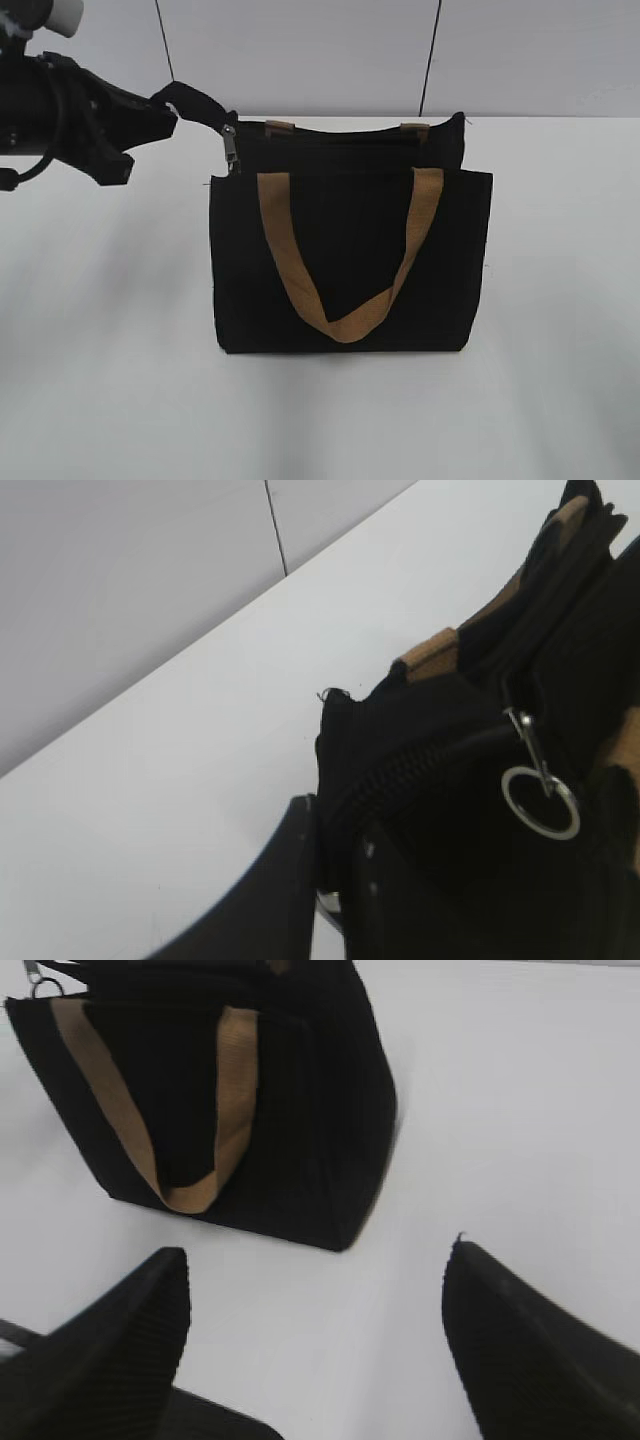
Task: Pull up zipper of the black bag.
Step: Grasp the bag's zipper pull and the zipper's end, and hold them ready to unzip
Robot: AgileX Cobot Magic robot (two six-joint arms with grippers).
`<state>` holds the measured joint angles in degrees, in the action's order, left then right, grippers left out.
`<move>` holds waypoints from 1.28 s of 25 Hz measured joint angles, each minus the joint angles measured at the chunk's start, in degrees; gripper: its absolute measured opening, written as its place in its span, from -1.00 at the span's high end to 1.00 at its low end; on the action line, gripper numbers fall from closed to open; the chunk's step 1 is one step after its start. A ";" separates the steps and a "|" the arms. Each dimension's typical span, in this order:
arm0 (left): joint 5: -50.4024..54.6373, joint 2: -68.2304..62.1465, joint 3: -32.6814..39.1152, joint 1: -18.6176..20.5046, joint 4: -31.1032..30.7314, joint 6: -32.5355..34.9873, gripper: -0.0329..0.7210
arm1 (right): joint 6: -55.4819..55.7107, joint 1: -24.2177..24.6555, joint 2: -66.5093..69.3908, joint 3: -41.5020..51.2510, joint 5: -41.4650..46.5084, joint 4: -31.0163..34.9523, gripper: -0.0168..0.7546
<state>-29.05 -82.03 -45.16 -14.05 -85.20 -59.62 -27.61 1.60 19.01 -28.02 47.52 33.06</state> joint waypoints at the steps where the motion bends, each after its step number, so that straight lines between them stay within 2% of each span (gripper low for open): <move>1: 0.24 0.00 -0.37 0.00 -0.27 -0.53 0.85 | -2.57 -0.18 3.02 -0.23 -1.28 2.44 -0.59; 4: 0.78 0.00 -1.89 0.00 -1.29 -1.50 0.85 | -8.94 -1.60 11.81 -2.30 -4.59 5.96 -0.56; 9: 0.41 0.00 -4.15 0.57 -4.03 -4.24 0.85 | -10.79 -6.69 29.72 -9.24 -7.50 6.55 -0.47; 13: 0.06 -0.10 -4.27 1.25 -4.48 -5.02 0.85 | -7.35 -16.14 41.01 -16.21 -11.17 5.18 -0.45; 18: -0.65 -0.10 -4.27 1.30 -4.59 -5.13 0.85 | 7.49 -29.02 54.49 -27.01 -15.66 -2.17 -0.42; 22: -0.71 -0.10 -4.27 1.30 -4.59 -5.19 0.85 | 14.11 -36.30 65.39 -37.47 -15.43 -4.61 -0.18; 27: -0.88 -0.10 -4.27 1.30 -4.59 -5.19 0.85 | 15.60 -39.93 76.52 -49.21 -10.91 -3.34 0.18; 32: -1.11 -0.10 -4.27 1.37 -4.59 -5.19 0.85 | 15.90 -40.01 82.57 -54.94 -7.52 -0.40 0.24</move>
<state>-30.16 -82.13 -49.42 -12.68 -89.79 -64.81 -11.71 -38.40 101.58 -82.96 40.00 32.66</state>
